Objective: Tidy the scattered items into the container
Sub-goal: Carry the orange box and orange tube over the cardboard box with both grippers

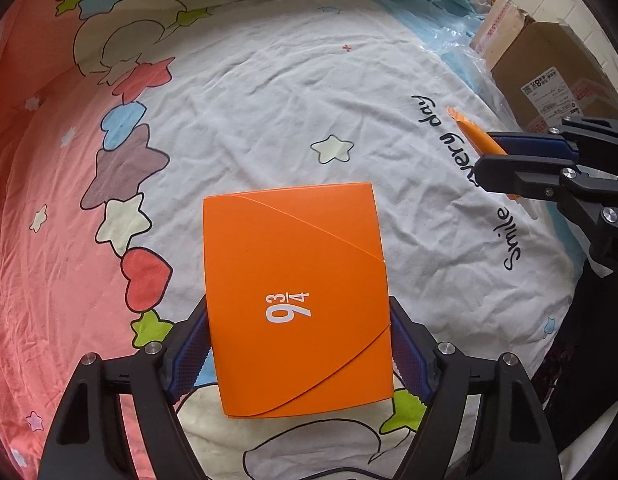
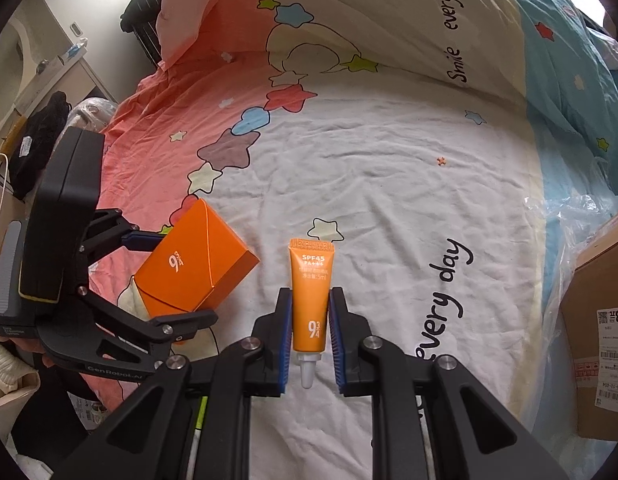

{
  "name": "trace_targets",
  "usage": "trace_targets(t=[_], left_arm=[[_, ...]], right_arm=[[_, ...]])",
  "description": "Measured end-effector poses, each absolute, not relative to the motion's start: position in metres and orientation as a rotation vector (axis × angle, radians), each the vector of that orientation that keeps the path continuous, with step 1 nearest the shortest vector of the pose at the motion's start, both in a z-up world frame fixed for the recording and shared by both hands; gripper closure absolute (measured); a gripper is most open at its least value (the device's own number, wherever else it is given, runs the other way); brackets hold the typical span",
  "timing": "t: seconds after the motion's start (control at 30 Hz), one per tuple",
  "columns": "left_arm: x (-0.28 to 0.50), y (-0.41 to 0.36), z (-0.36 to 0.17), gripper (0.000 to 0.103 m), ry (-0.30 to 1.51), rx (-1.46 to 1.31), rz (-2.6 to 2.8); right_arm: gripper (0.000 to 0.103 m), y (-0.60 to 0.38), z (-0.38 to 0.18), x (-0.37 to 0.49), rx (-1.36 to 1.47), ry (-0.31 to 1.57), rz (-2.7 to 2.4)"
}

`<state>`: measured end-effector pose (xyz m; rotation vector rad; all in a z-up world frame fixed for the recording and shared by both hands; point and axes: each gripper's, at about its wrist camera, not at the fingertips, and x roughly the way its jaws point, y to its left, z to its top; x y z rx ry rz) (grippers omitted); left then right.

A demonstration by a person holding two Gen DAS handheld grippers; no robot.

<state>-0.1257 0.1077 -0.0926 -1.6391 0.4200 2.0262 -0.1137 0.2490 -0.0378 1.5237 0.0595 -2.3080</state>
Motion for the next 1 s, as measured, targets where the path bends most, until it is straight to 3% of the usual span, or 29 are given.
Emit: trace_targets(t=[1.0], left_arm=[[-0.097, 0.245, 0.025, 0.022, 0.644, -1.360, 1.961]], right_arm=[[0.087, 0.358, 0.069, -0.051, 1.389, -0.044, -2.567]])
